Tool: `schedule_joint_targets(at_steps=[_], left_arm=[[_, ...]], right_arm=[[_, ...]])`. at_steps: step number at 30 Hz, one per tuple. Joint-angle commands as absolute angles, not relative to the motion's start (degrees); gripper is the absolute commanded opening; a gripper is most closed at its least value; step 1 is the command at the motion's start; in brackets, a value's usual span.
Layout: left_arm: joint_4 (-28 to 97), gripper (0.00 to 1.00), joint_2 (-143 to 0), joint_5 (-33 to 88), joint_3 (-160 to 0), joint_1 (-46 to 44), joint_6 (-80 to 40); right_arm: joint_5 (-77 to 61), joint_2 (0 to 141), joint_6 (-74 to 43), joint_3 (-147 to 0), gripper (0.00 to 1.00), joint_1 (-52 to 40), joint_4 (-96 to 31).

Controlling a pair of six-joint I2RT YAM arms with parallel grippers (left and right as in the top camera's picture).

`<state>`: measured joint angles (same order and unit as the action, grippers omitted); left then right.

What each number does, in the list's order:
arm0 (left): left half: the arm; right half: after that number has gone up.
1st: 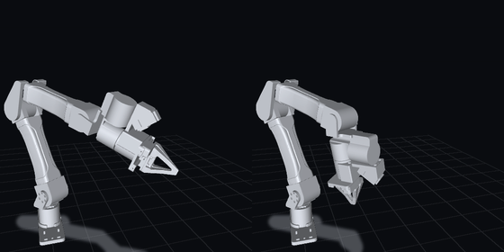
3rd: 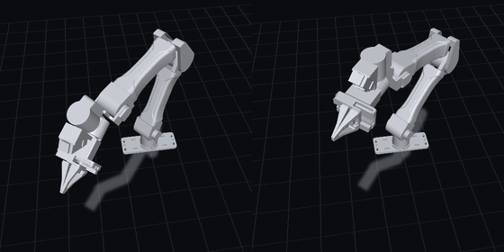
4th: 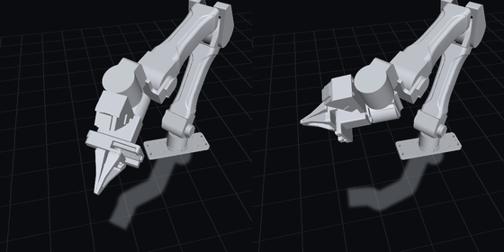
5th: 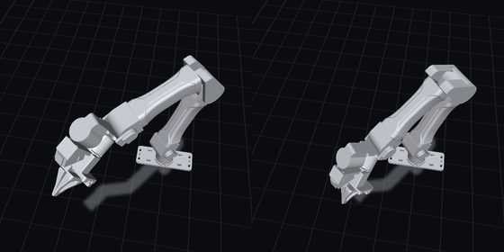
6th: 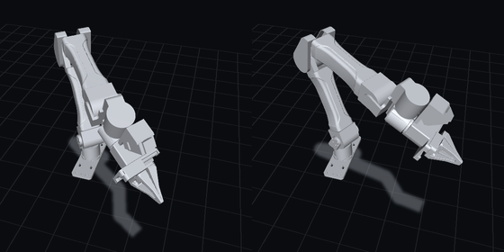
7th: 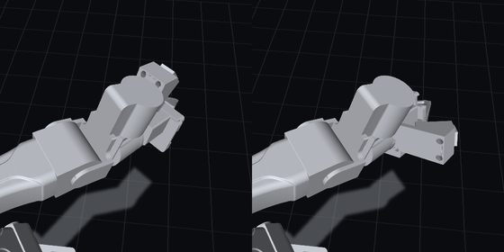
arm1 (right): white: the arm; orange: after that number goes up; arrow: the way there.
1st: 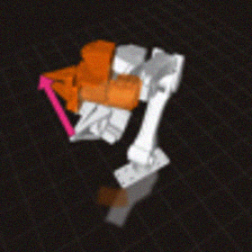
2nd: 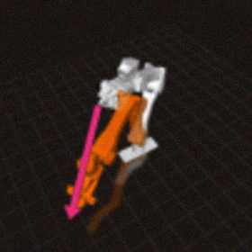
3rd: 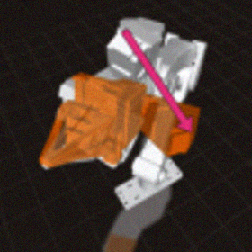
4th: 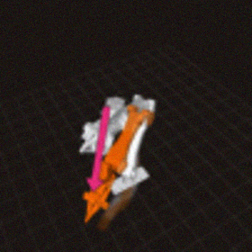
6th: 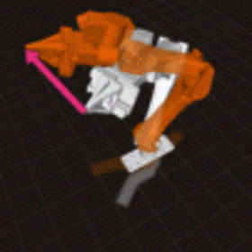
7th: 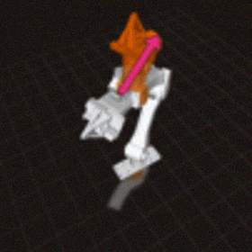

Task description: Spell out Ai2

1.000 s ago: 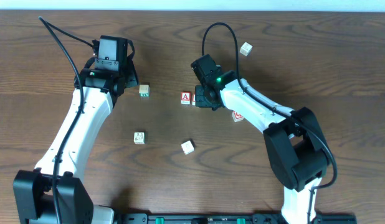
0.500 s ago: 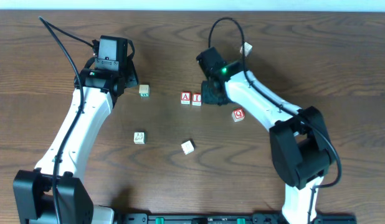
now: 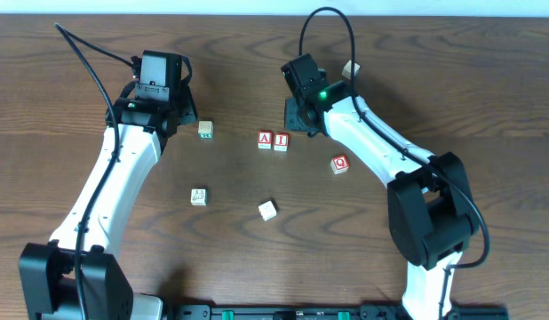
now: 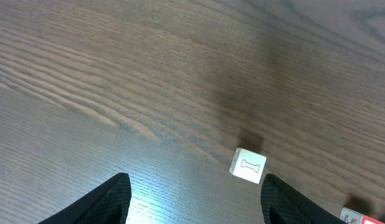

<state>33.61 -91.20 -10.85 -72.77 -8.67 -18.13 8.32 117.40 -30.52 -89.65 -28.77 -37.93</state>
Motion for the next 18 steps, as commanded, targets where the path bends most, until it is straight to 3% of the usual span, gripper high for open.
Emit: schedule_joint_targets(at_steps=[1, 9, 18], left_arm=[[33.50, 0.68, -90.32, -10.90, -73.67, -8.27, -17.76], [30.63, 0.66, -90.37, -12.97, -73.67, -8.27, -17.72], [26.65, 0.64, -91.13, -18.61, -73.65, -8.27, -17.10]], right_arm=[[14.81, 117.75, -29.71, -91.15, 0.02, -30.15, -35.42], [19.64, 117.75, -26.89, -90.72, 0.01, -31.66, -26.92], [21.21, 117.75, -22.79, -77.25, 0.01, -31.09, -4.62]])
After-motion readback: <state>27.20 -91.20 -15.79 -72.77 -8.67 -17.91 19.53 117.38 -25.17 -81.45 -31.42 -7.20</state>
